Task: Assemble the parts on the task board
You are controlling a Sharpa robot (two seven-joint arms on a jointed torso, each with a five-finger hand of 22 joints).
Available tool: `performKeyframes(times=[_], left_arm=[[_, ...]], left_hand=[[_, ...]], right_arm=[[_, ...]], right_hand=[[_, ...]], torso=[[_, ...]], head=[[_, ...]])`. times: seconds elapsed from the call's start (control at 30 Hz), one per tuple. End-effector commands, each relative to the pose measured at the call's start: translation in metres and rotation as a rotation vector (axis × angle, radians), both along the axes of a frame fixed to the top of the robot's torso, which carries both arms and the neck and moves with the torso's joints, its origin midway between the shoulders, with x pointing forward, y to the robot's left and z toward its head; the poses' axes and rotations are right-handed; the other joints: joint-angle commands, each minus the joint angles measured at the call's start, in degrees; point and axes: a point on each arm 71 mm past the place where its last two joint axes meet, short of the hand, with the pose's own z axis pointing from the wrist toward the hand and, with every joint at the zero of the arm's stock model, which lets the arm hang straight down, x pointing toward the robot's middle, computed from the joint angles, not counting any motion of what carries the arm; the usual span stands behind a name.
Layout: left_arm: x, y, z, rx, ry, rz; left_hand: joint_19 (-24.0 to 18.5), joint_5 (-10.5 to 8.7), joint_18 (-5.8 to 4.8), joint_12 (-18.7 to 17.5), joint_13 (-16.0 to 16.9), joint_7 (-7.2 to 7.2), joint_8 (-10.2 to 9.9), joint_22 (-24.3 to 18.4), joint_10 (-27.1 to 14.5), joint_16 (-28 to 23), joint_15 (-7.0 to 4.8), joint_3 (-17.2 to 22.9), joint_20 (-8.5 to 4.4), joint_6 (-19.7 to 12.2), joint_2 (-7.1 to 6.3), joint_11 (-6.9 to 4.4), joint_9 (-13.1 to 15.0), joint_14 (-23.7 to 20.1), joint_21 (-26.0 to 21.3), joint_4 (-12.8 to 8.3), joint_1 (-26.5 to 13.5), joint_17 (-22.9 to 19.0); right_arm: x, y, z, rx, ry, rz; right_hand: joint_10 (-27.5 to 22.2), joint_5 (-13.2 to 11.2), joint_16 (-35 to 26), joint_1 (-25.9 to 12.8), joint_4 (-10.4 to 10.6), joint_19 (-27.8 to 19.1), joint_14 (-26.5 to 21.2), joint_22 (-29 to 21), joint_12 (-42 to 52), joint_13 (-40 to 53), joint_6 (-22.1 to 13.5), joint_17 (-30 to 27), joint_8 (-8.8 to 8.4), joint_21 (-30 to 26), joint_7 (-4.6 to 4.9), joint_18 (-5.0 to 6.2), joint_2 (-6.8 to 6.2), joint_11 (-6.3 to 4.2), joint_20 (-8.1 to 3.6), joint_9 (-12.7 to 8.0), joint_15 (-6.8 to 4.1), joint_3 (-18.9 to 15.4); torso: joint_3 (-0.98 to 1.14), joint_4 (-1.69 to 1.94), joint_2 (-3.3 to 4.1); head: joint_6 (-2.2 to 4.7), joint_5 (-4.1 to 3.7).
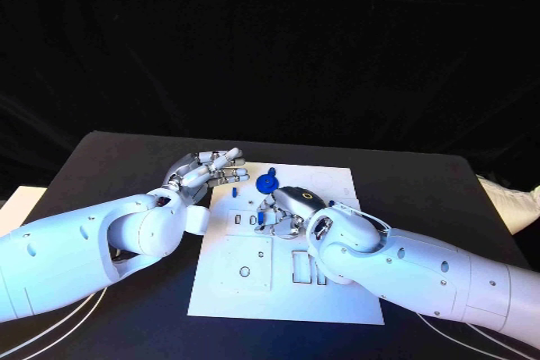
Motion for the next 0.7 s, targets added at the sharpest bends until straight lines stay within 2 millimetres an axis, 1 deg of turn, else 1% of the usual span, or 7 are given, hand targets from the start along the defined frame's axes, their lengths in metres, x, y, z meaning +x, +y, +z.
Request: performKeyframes(times=[0.03, 0.23, 0.37, 0.47, 0.5, 0.63, 0.7], left_arm=[[0.0, -0.002, 0.001, -0.014, -0.004, -0.02], [0.0, -0.003, 0.0, 0.012, 0.005, -0.046], [-0.001, -0.004, -0.003, 0.058, 0.019, -0.09], [-0.002, -0.004, -0.007, 0.135, 0.041, -0.145], [-0.002, -0.004, -0.009, 0.175, 0.054, -0.159], [-0.004, -0.005, -0.018, 0.368, 0.135, -0.246], [-0.005, -0.005, -0.022, 0.484, 0.177, -0.293]], left_hand=[[0.12, -0.29, 0.11, -0.18, -0.06, 1.46, -0.23, -0.09, -0.32, -0.37, 0.3, -0.04, 0.34, -0.39, 0.28, -0.05, -0.06, -0.21, -0.25, -0.31, 0.35, 0.08], [2.69, -0.29, 0.29, 0.12, 0.04, 0.78, 0.06, 0.42, 0.29, 1.55, -0.76, 0.26, -0.48, 0.14, 0.57, -0.74, 0.04, 3.64, 1.15, -1.07, 0.1, 1.39], [9.87, -0.32, 0.02, 1.9, 0.7, -0.6, 0.65, 2.36, 4.74, 7.3, -3.67, 0.54, -3.62, 2.14, 0.88, -2.58, 0.18, 12.91, 5.47, -1.47, -0.45, 5.19], [16.67, -0.38, 0.24, 4.28, 2.06, -2.24, 1.46, 4.77, 10.57, 15.06, -6.53, 0.42, -6.03, 4.5, 0.66, -4.96, 0.39, 22.14, 10.36, -1.0, -1.51, 10.06], [19.39, -0.42, 0.3, 5.6, 2.84, -3.11, 1.81, 5.94, 13.18, 20.19, -7.46, 0.36, -7.21, 5.34, 0.6, -6.0, 0.53, 25.66, 12.62, -0.62, -2.0, 13.89], [23.73, -0.5, -0.06, 12.55, 8.02, -6.22, 4.73, 10.53, 19.45, 52.63, -10.38, -0.36, -9.93, 9.41, -0.01, -8.72, 2.15, 28.37, 20.13, 1.48, -4.05, 46.71], [23.96, -0.55, 0.09, 16.17, 10.92, -6.83, 6.06, 12.18, 20.17, 60.68, -10.48, -0.95, -10.64, 10.36, -0.14, -9.53, 2.95, 28.41, 22.51, 2.42, -5.03, 55.46]], right_arm=[[-0.001, -0.004, 0.004, 0.066, -0.053, -0.035], [-0.011, -0.012, 0.019, 0.216, -0.111, 0.039], [-0.016, -0.03, 0.033, 0.324, -0.09, 0.118], [-0.016, -0.051, 0.045, 0.391, -0.057, 0.121], [-0.014, -0.059, 0.048, 0.407, -0.041, 0.113], [-0.006, -0.09, 0.059, 0.452, 0.013, 0.052], [-0.003, -0.103, 0.062, 0.465, 0.028, 0.018]], right_hand=[[-0.14, -0.05, -0.39, 0.08, 0.2, -0.03, 5.51, -0.01, -0.12, 3.66, -0.56, 12.63, -0.18, -0.19, -0.01, -0.45, -0.7, 0.1, 0.31, -0.02, 0.4, -0.61], [-0.37, 0.01, -0.58, 0.28, 1.22, -0.12, 5.43, -0.23, -0.36, 3.39, -1.46, 12.29, -0.3, -0.32, 0.22, -0.41, -0.87, 0.29, 0.43, -0.16, 0.55, -1.7], [-0.93, -0.33, -0.51, 0.95, 1.86, -0.57, 5.45, -1.02, -0.85, 2.99, -2.48, 12.46, -0.29, -0.78, 0.53, -0.27, -0.47, 0.59, 0.66, -0.28, 0.79, -2.43], [-1.43, -0.65, -0.82, 1.17, 2.1, -0.92, 5.31, -1.62, -1.39, 2.58, -2.7, 11.91, -0.22, -1.15, 0.63, -0.16, -0.21, 0.69, 0.77, -0.27, 0.89, -2.93], [-1.53, -0.85, -0.88, 1.24, 2.22, -0.99, 5.28, -1.73, -1.46, 2.52, -2.78, 11.82, -0.21, -1.23, 0.66, -0.14, -0.06, 0.72, 0.81, -0.26, 0.92, -3.12], [-1.74, -0.54, -1.01, 1.87, 2.26, -1.09, 5.23, -1.88, -1.65, 2.32, -2.66, 11.61, -0.03, -1.36, 0.63, -0.1, 0.72, 0.71, 0.86, -0.17, 0.94, -3.31], [-1.74, -0.38, -1.08, 2.04, 2.29, -1.12, 5.2, -1.95, -1.65, 2.29, -2.5, 11.49, 0.08, -1.41, 0.58, -0.08, 0.99, 0.67, 0.86, -0.12, 0.92, -3.37]], torso=[[0.03, 0.0, 0.0], [0.1, 0.0, -0.09], [0.15, -0.1, -0.42], [0.31, -0.36, -0.71], [0.37, -0.51, -0.88], [0.62, -0.97, -1.44], [0.8, -1.14, -1.72]], head=[[0.02, 0.0], [0.17, 0.13], [-0.02, 0.46], [0.02, 0.83], [-0.02, 0.82], [-0.18, 1.25], [-0.35, 1.44]])
